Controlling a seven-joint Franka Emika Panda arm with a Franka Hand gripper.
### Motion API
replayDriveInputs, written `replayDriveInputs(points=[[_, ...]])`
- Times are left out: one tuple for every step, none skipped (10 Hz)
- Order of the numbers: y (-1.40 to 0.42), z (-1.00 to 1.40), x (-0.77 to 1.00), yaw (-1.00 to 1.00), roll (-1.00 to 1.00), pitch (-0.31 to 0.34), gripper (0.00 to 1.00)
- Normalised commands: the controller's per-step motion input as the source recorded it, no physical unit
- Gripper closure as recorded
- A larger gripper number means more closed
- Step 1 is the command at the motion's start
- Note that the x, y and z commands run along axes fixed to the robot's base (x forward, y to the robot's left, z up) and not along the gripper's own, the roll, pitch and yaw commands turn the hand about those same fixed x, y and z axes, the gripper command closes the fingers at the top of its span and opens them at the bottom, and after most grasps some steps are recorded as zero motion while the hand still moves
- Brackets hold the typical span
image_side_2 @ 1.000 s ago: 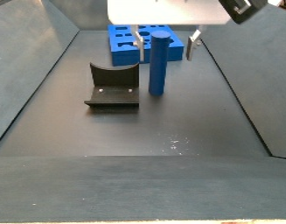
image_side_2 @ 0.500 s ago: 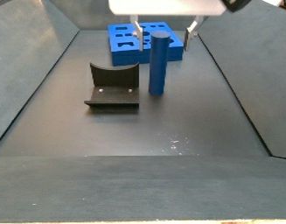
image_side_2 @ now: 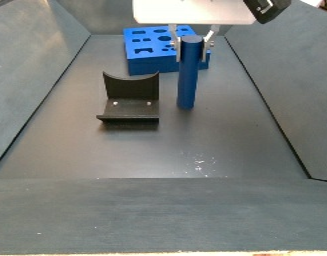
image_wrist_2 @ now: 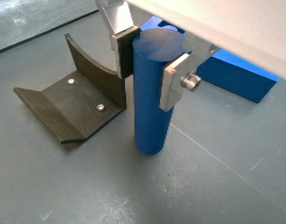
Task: Pick up the round object. Move up. Move to above the board. Insert the round object.
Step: Pick up the round object.
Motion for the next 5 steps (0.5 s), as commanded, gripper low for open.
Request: replayDriveInputs(points=[[0.08,0.00,0.00,0.00,-0.13,-0.040,1.00],[0.00,0.00,-0.01,0.00,0.00,-0.023,1.00],[0.00,-0.01,0.00,0.00,-0.04,0.000,1.00],[0.00,-0.23,0.00,0.00,-0.10,-0.151,1.00],[0.00,0.00,0.00,0.00,0.00,0.000,1.00]])
